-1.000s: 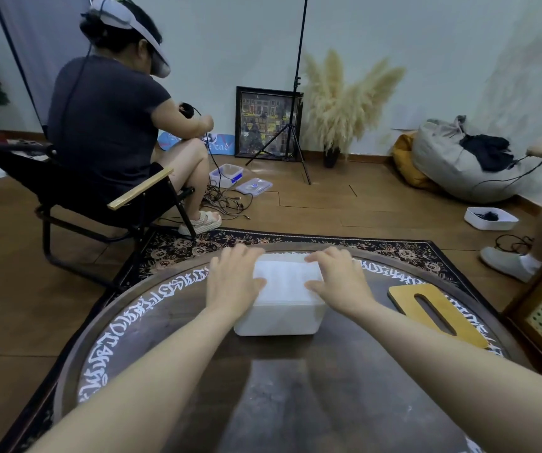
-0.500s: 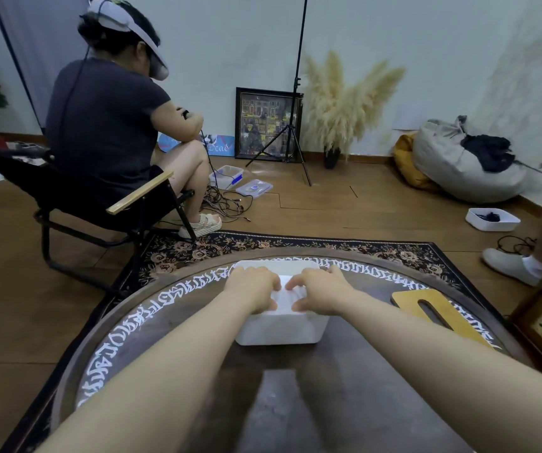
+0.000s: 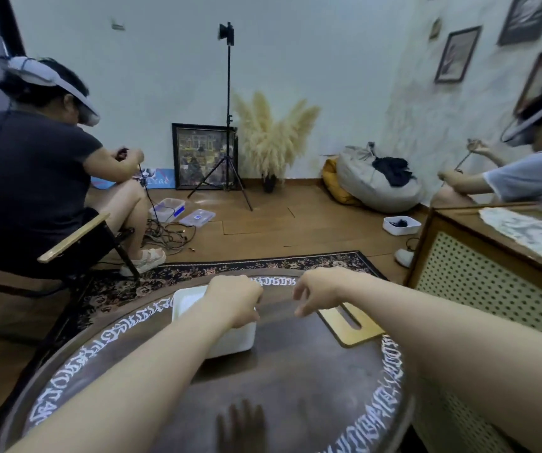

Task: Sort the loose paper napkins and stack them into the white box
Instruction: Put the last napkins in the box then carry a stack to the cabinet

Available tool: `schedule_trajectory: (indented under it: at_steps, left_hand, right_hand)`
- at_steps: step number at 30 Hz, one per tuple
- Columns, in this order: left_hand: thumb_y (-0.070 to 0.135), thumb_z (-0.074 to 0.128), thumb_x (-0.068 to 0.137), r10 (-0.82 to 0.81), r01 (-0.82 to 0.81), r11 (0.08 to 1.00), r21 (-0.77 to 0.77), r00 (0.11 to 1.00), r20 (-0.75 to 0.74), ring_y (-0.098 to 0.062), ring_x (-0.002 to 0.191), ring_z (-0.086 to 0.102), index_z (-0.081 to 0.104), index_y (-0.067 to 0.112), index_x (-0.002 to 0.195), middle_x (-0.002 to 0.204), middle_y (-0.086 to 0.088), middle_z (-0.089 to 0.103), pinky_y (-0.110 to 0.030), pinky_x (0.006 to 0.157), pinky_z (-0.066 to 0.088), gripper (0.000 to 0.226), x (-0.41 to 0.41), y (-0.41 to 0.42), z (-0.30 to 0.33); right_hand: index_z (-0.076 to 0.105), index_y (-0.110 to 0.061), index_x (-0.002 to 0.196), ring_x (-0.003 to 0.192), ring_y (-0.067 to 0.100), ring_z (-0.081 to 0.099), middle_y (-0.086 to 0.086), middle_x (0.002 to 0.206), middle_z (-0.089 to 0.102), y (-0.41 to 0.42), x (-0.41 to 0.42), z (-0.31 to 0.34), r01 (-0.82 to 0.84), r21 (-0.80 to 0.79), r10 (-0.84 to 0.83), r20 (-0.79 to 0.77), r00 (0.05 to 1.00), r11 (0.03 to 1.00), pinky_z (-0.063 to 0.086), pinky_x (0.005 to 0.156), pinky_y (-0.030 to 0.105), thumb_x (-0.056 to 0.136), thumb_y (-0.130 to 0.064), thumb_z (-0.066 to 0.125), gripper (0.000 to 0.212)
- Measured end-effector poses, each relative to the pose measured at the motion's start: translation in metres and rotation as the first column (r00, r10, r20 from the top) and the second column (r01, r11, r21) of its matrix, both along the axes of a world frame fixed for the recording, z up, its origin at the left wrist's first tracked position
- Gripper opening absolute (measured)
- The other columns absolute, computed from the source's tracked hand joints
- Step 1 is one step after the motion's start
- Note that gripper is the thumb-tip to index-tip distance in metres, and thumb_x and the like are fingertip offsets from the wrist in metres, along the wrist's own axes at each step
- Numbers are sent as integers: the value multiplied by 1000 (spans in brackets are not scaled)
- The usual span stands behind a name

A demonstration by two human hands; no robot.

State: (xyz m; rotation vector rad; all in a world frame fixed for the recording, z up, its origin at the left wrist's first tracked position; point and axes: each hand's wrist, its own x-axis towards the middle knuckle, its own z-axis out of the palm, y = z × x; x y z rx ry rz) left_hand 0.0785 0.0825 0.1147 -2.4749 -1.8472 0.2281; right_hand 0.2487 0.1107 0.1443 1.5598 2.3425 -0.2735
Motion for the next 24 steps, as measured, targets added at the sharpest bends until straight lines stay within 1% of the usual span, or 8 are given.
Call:
schedule_trajectory:
  at_steps: [3,7,13,16,18,20,22,24]
  left_hand:
    - [32,57,89,-66,66,998,13,998,-7,-24,112,58,62,23,118,122,-2,61,-31,84,46,31,37,-9,26]
    - [35,58,89,-174,174,985,13,985,1,-23,111,58,60,26,121,123,0,60,-30,80,46,34,92,-20,56]
    - [44,59,89,-349,348,936,57,937,11,-21,112,57,57,30,127,124,1,60,-31,78,46,41,182,-27,98]
    - [43,60,89,-448,445,891,88,894,20,-21,114,55,54,30,131,126,2,59,-33,84,49,44,227,-30,115]
    - [41,61,88,-502,496,862,102,863,51,-20,115,55,52,30,132,127,2,59,-34,84,48,46,256,-30,122]
    - [39,62,89,-552,542,832,122,830,76,-19,118,52,47,30,136,132,2,55,-32,84,46,51,284,-30,126]
    - [39,62,89,-602,588,795,150,795,78,-19,122,50,43,30,139,137,2,49,-34,89,47,54,310,-30,127]
    - [38,61,89,-639,621,764,174,766,70,-20,124,49,41,30,141,141,2,45,-37,93,48,56,334,-27,128]
  right_hand:
    - [58,-26,128,115,18,56,-5,128,59,-23,36,29,54,22,-53,-35,998,998,46,93,33,86,-47,65,48]
    - [62,-26,121,103,16,58,-5,119,64,-51,88,63,132,58,-131,-34,991,990,48,84,31,84,-47,66,42]
    - [64,-26,120,99,13,58,-7,113,64,-93,172,113,242,162,-234,-68,970,957,49,87,33,85,-46,66,40]
    - [63,-25,123,105,14,58,-6,117,63,-112,220,131,301,214,-291,-77,954,929,47,89,30,86,-44,66,42]
    - [59,-25,128,112,15,55,-4,125,60,-123,253,138,346,229,-338,-74,938,910,43,88,28,86,-42,66,45]
    - [54,-26,132,120,17,51,-3,132,55,-132,285,142,387,259,-387,-54,921,885,41,92,31,86,-43,65,51]
    - [47,-28,137,128,19,45,-4,141,48,-138,315,142,424,318,-438,-28,898,848,39,100,37,84,-47,66,60]
    - [39,-29,142,135,20,37,-4,149,39,-142,342,139,459,369,-492,-6,870,808,34,106,42,81,-53,66,71]
